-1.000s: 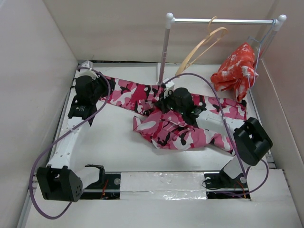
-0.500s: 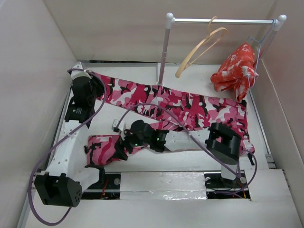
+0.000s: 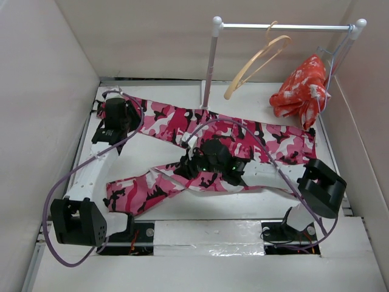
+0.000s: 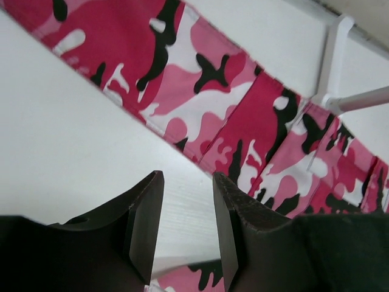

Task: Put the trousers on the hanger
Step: Flatten out the trousers at the center of the board.

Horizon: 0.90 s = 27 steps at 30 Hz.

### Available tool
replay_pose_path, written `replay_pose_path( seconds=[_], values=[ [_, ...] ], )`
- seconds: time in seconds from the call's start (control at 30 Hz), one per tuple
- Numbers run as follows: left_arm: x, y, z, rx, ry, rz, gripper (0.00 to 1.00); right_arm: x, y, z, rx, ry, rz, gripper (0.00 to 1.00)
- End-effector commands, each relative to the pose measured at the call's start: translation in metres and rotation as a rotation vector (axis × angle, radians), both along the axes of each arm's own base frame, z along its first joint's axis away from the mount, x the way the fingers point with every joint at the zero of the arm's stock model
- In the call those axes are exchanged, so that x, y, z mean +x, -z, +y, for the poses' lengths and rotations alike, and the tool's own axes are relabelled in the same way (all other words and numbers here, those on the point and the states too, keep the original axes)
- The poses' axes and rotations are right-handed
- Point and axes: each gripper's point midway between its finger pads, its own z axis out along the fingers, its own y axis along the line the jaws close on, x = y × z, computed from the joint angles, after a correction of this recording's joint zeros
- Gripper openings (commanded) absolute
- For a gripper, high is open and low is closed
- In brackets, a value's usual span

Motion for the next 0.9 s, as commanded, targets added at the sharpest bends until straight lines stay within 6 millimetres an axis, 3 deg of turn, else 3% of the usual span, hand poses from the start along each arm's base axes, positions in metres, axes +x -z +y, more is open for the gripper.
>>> replay_pose_path(
  seconds=[0.0,0.07,0.13,0.17,0.23,0.27,0.3,0.37,0.4,0.53,0.63,0.67,0.7,0.77,0.83,0.87],
  values=[
    [-0.016,0.014,0.001,-0.021,-0.012,0.035,0.35,0.007,-0.021,0.016,0.025,-0.011,-0.103,0.44],
    [-0.016,-0.004,0.008,-0.029,-0.067,-0.017,0.34,0.013,-0.008,0.039,-0.028,-0.080,-0.123,0.67],
    [-0.018,-0.027,0.009,-0.046,-0.076,-0.101,0.34,0.012,-0.007,0.056,-0.029,-0.143,-0.170,0.79],
    [-0.018,-0.032,0.009,-0.055,-0.078,-0.136,0.34,0.015,0.005,0.063,-0.043,-0.160,-0.179,0.89],
    [-0.021,-0.038,0.011,-0.054,-0.083,-0.166,0.34,0.012,-0.001,0.080,-0.011,-0.232,-0.197,0.96],
    [-0.021,-0.034,0.012,-0.050,-0.087,-0.159,0.35,0.007,0.005,0.089,-0.022,-0.272,-0.193,0.99],
    [-0.021,-0.032,0.012,-0.036,-0.081,-0.150,0.34,0.008,0.032,0.096,-0.066,-0.295,-0.159,0.99],
    [-0.019,-0.026,0.013,-0.017,-0.076,-0.115,0.34,0.004,0.037,0.114,-0.078,-0.348,-0.148,0.99],
    [-0.018,-0.025,0.013,-0.013,-0.072,-0.108,0.34,-0.001,0.063,0.119,-0.118,-0.369,-0.113,0.99],
    [-0.019,-0.034,0.007,-0.031,-0.039,-0.144,0.35,-0.016,0.081,0.136,-0.113,-0.443,-0.074,0.96],
    [-0.021,-0.041,0.002,-0.045,-0.016,-0.167,0.34,-0.020,0.089,0.144,-0.126,-0.467,-0.062,0.77],
    [-0.022,-0.039,-0.001,-0.052,-0.003,-0.163,0.34,-0.013,0.091,0.151,-0.131,-0.454,-0.070,0.45],
    [-0.022,-0.039,-0.002,-0.056,0.004,-0.164,0.34,-0.009,0.091,0.154,-0.138,-0.439,-0.075,0.27],
    [-0.024,-0.040,-0.005,-0.068,0.021,-0.173,0.34,0.016,0.085,0.155,-0.131,-0.364,-0.085,0.02],
    [-0.023,-0.039,-0.008,-0.076,0.035,-0.174,0.34,0.039,0.069,0.157,-0.086,-0.275,-0.108,0.00],
    [-0.023,-0.036,-0.010,-0.082,0.043,-0.166,0.34,0.061,0.064,0.153,-0.071,-0.189,-0.099,0.00]
  ],
)
